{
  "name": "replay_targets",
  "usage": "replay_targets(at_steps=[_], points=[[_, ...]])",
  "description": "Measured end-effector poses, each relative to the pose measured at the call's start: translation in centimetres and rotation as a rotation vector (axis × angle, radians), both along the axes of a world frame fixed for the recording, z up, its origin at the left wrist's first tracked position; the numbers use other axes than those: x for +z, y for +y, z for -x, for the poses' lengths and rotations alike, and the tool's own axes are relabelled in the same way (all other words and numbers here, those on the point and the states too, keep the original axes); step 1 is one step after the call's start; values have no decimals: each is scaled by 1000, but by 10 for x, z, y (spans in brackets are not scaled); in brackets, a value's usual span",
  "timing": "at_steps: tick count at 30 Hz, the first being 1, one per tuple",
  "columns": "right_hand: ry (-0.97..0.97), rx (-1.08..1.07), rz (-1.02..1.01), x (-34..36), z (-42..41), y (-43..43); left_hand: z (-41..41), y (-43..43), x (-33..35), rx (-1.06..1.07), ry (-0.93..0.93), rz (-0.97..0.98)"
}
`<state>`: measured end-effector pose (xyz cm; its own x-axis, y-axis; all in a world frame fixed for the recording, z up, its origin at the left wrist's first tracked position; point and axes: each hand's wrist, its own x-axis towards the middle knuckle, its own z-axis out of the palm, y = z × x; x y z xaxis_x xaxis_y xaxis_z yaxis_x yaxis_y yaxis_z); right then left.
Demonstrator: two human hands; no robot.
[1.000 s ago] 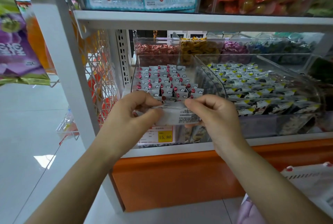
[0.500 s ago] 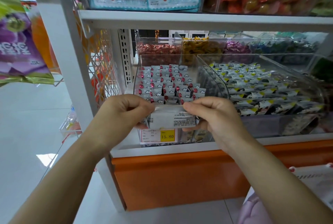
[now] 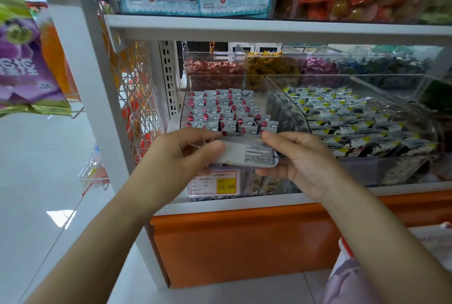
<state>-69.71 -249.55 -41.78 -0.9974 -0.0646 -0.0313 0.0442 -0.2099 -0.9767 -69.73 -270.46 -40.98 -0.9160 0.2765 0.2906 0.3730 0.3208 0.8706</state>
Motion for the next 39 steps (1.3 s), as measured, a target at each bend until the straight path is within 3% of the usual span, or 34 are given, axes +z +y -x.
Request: replay_targets(at_steps=[6,9,14,17,20,27,37,39], points=[[166,61,74,-4,3,0,0,4,-1,99,144,111],[282,-8,-69,-9,6,-2,2,9,-2,180,228,145],[339,-227,-192,-1,24,-5,16,10,0,402,485,486],[391,-378,-340,14,50,-7,30,5,-5,387,420,688],[431,-423,-550,27,80,-18,39,2,-20,329,291,748],[539,-191,-1118,49,133,-38,43,1,-25,286,247,690],[543,3,-1395,43,164,-65,43,1,-25,250,234,641],[503,133,-1553,34,167,-69,43,1,-26,244,235,629]])
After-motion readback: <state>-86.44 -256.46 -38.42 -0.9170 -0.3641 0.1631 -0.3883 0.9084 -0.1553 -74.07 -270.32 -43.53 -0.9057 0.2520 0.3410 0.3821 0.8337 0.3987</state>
